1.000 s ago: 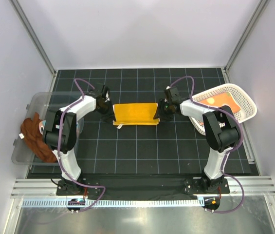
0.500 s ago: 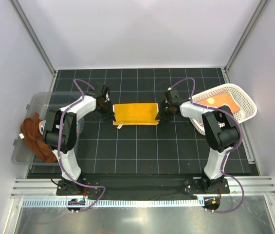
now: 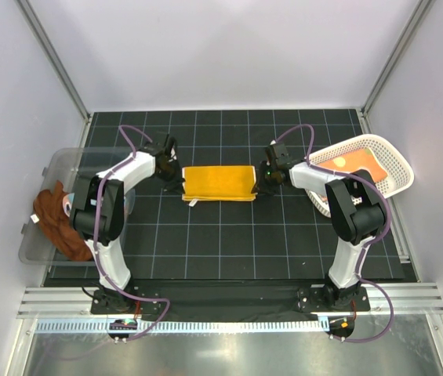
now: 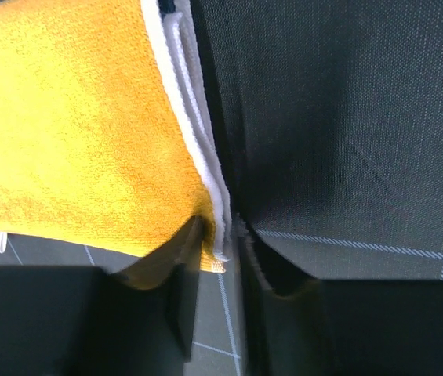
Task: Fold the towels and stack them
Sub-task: Fold the towel
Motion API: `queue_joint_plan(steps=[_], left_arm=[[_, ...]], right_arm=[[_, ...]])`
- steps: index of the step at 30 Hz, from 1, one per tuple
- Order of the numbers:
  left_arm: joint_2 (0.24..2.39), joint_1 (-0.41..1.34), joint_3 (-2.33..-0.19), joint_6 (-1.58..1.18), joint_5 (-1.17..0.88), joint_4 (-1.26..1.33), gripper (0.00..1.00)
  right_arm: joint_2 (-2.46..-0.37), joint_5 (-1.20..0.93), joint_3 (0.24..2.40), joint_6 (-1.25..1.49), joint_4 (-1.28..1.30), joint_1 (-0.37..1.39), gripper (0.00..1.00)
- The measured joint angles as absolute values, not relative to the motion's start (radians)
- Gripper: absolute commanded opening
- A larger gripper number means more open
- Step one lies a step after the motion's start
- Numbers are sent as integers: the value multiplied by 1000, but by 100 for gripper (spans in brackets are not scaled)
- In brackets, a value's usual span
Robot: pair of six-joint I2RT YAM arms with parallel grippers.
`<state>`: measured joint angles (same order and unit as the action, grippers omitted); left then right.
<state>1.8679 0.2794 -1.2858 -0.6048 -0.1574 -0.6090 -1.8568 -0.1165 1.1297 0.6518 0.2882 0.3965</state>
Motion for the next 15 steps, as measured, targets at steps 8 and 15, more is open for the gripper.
queue_joint_plan(steps=[8,15], left_arm=[[1878,279,-1308,-621,-147,-629,0],[1880,279,-1360,-621,-118,-665,0]], right_arm=[[-1857,-113,1147,642,312,397,1],[-1857,-98,1209,628,373,397,3]])
